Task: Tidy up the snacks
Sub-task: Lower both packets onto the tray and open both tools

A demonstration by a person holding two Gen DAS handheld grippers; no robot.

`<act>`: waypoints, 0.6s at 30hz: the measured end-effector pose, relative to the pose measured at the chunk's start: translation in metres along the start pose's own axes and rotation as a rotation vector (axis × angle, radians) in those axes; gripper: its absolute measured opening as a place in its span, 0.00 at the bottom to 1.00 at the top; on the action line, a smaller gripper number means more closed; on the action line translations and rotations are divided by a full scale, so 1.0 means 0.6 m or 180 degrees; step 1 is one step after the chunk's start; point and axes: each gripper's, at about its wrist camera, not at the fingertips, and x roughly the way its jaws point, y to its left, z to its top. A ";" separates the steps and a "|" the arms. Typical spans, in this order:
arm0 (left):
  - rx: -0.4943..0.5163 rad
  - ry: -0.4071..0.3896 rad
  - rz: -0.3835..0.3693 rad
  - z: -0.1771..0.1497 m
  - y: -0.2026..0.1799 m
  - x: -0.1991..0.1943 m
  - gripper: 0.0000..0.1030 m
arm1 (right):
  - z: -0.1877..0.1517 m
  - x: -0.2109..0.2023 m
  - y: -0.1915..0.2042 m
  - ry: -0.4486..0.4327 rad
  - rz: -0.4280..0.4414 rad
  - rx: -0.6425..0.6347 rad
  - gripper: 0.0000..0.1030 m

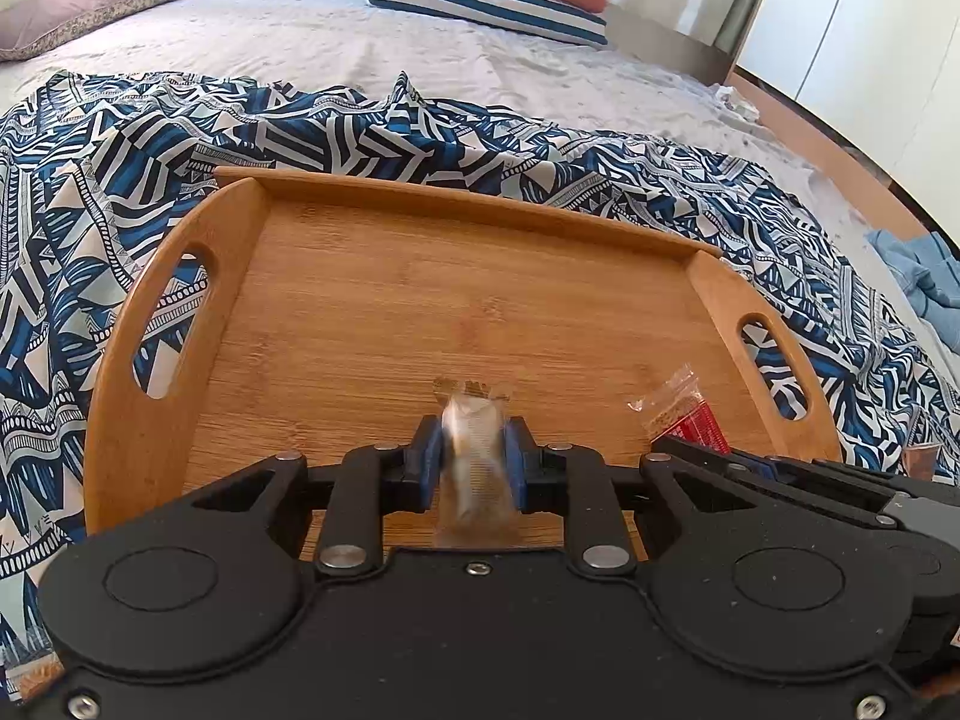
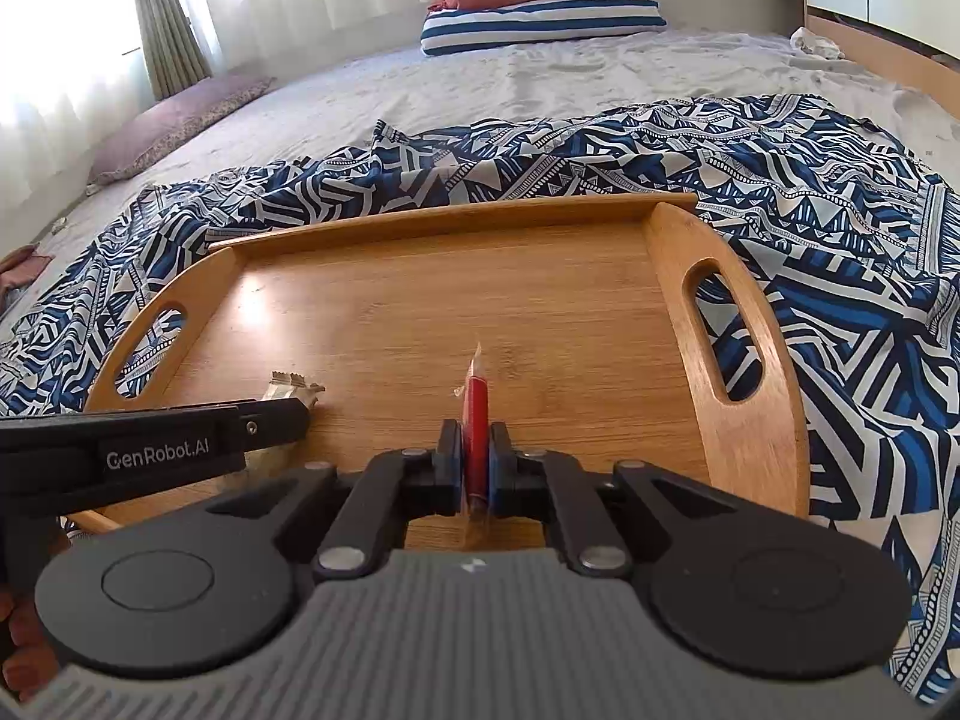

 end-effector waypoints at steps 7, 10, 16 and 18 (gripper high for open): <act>0.0084 -0.0061 0.0015 -0.003 -0.003 -0.014 0.42 | -0.001 -0.009 0.000 -0.0019 -0.0018 -0.0018 0.37; 0.0124 -0.0128 0.0029 -0.007 -0.001 -0.030 0.55 | -0.001 -0.019 -0.001 -0.0054 -0.0057 -0.0056 0.39; 0.0274 -0.0284 0.0047 -0.019 0.005 -0.072 0.76 | -0.007 -0.048 0.007 -0.0180 -0.0178 -0.0328 0.58; 0.0281 -0.0321 0.0034 -0.024 0.009 -0.086 0.77 | -0.012 -0.057 0.009 -0.0203 -0.0212 -0.0395 0.61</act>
